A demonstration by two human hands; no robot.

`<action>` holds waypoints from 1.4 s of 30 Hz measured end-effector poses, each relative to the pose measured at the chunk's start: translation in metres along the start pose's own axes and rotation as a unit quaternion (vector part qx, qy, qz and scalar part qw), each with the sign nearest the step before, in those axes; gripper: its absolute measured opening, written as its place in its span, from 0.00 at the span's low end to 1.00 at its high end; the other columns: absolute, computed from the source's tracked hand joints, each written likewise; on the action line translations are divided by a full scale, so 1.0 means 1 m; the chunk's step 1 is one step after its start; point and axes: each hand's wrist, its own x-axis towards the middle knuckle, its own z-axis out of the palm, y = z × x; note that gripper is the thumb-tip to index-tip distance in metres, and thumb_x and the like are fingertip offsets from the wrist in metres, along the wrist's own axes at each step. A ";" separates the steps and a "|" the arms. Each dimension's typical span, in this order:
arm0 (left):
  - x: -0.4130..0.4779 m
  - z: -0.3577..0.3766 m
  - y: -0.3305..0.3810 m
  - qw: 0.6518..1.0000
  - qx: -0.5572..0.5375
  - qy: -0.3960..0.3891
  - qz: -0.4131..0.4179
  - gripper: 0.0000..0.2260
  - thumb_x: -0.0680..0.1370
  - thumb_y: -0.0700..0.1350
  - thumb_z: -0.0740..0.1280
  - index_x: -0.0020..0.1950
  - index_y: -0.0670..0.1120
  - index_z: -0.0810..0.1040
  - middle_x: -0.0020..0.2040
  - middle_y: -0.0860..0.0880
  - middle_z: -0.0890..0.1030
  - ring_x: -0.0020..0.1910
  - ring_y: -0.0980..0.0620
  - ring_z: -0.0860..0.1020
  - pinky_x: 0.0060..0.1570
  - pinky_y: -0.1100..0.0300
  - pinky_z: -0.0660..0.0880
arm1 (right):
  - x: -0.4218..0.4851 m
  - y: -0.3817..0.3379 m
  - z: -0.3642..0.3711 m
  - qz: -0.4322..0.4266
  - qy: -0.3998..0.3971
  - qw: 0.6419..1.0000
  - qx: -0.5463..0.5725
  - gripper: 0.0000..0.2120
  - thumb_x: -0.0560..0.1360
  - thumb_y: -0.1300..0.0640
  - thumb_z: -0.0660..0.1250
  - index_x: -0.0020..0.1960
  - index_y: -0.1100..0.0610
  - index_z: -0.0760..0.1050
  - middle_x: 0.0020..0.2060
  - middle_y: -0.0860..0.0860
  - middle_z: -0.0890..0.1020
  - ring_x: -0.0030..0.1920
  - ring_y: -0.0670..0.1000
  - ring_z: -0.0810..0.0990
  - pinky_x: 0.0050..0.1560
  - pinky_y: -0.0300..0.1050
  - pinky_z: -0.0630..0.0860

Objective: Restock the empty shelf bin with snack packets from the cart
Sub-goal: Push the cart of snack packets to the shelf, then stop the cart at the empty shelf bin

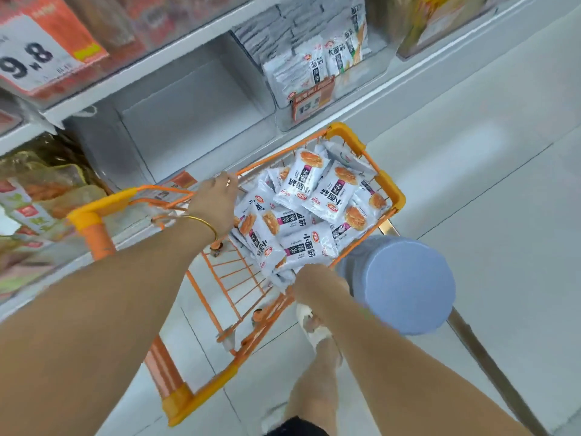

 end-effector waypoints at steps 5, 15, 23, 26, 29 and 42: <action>0.013 0.000 0.001 0.999 -0.043 0.020 0.004 0.39 0.72 0.37 0.67 0.76 0.41 0.48 0.75 0.41 0.54 0.73 0.41 0.57 0.73 0.54 0.56 | 0.037 -0.028 -0.087 -0.054 0.016 0.996 -0.067 0.11 0.78 0.65 0.54 0.37 0.62 0.67 0.32 0.54 0.74 0.34 0.56 0.79 0.38 0.50 0.78; 0.020 -0.004 0.008 0.980 -0.188 0.060 -0.029 0.36 0.73 0.34 0.61 0.77 0.46 0.48 0.78 0.45 0.48 0.76 0.45 0.47 0.74 0.55 0.43 | 0.090 -0.120 -0.147 -0.245 0.227 0.890 -0.311 0.13 0.75 0.67 0.59 0.58 0.59 0.73 0.54 0.57 0.76 0.52 0.59 0.75 0.44 0.46 0.71; 0.017 0.039 0.015 0.887 -0.361 0.260 -0.125 0.33 0.59 0.21 0.62 0.62 0.41 0.78 0.63 0.38 0.76 0.63 0.34 0.72 0.65 0.39 0.64 | 0.162 -0.134 -0.136 -0.430 0.158 0.721 -0.519 0.11 0.77 0.63 0.61 0.55 0.53 0.77 0.49 0.52 0.79 0.52 0.56 0.79 0.44 0.45 0.74; 0.019 0.047 0.023 0.842 -0.383 0.333 -0.182 0.26 0.64 0.28 0.56 0.56 0.41 0.81 0.58 0.40 0.79 0.59 0.39 0.75 0.63 0.41 0.66 | 0.183 -0.135 -0.132 -0.495 0.129 0.688 -0.515 0.09 0.77 0.63 0.62 0.54 0.54 0.75 0.47 0.51 0.79 0.47 0.56 0.81 0.39 0.44 0.76; 0.021 0.054 0.025 0.811 -0.387 0.389 -0.204 0.20 0.71 0.37 0.55 0.56 0.42 0.82 0.56 0.42 0.80 0.58 0.49 0.72 0.64 0.46 0.65 | 0.195 -0.137 -0.132 -0.554 0.115 0.661 -0.493 0.09 0.77 0.62 0.61 0.57 0.54 0.73 0.48 0.53 0.79 0.45 0.57 0.81 0.39 0.48 0.78; 0.045 0.060 0.016 0.783 -0.335 0.456 -0.260 0.07 0.74 0.36 0.67 0.50 0.44 0.81 0.47 0.48 0.79 0.50 0.49 0.74 0.49 0.60 0.65 | 0.219 -0.139 -0.129 -0.678 0.116 0.606 -0.399 0.05 0.80 0.56 0.55 0.49 0.58 0.65 0.39 0.54 0.75 0.41 0.58 0.74 0.44 0.54 0.75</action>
